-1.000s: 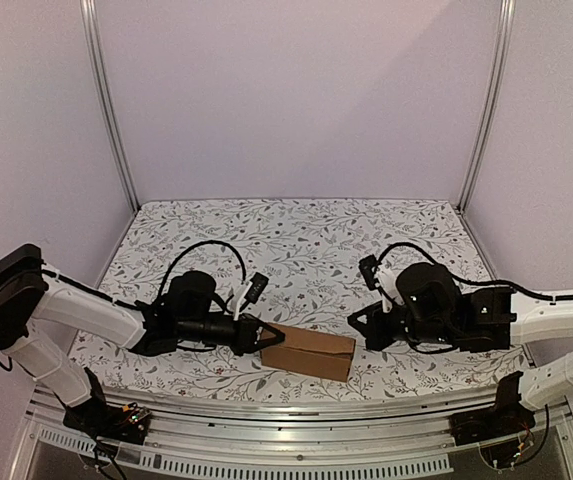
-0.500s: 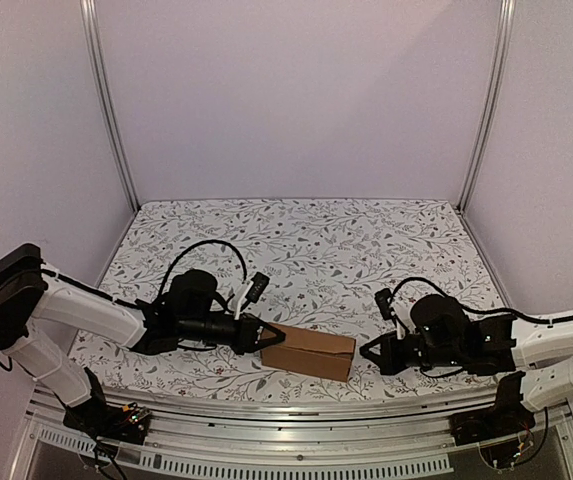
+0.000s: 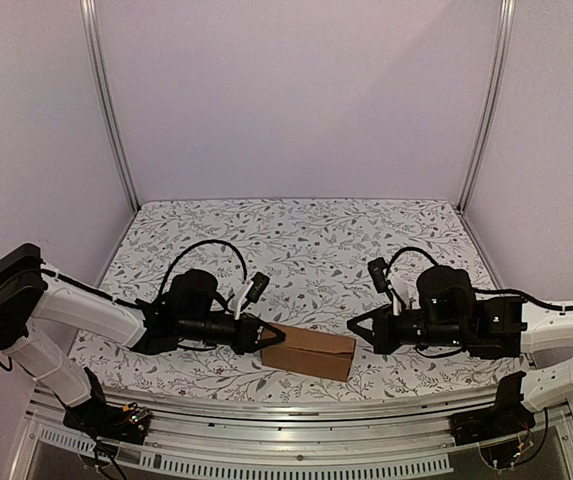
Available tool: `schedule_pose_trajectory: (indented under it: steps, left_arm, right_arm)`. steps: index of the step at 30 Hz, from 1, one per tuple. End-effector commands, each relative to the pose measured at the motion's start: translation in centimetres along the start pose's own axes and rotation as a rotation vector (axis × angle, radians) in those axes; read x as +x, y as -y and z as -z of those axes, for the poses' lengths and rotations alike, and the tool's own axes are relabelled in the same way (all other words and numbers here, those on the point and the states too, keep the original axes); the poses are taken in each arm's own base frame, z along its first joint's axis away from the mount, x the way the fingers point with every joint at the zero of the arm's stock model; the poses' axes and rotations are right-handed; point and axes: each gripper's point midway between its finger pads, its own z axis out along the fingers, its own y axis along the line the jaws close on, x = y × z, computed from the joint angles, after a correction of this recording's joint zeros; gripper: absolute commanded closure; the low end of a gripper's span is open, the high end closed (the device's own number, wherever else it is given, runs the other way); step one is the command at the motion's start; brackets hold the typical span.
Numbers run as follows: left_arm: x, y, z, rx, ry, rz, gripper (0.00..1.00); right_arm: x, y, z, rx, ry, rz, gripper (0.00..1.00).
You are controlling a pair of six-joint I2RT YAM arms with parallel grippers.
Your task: Fold the paper box
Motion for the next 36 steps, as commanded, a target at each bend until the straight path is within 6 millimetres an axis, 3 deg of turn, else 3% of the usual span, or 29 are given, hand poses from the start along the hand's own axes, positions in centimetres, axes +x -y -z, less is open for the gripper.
schedule_pose_trajectory:
  steps: [1, 5, 8, 13, 17, 25, 36]
  left_arm:
    - [3.3, -3.1, 0.3, -0.124, -0.106, 0.057, 1.00]
    - [3.5, -3.2, 0.3, -0.127, -0.107, 0.058, 1.00]
    - [3.6, -3.3, 0.3, -0.131, -0.110, 0.058, 1.00]
    - [3.5, -3.3, 0.2, -0.131, -0.110, 0.058, 1.00]
    - [3.5, -3.2, 0.2, -0.128, -0.110, 0.059, 1.00]
    - [3.4, -3.2, 0.4, -0.131, -0.106, 0.056, 1.00]
    - [3.4, -3.3, 0.1, -0.131, -0.112, 0.058, 1.00]
  right_arm:
    - [3.3, 2.1, -1.9, 0.053, -0.098, 0.001, 1.00]
    - [7.1, 4.7, -3.5, 0.116, -0.181, -0.031, 1.00]
    - [8.5, 5.7, -3.6, 0.145, -0.213, -0.045, 1.00]
    - [7.2, 5.4, -3.0, 0.145, -0.174, -0.037, 1.00]
    - [4.8, 3.5, -2.6, 0.101, -0.127, -0.013, 1.00]
    - [3.2, 1.9, -1.4, 0.060, -0.107, 0.005, 1.00]
    - [9.4, 4.6, -3.8, 0.156, -0.259, 0.006, 1.00]
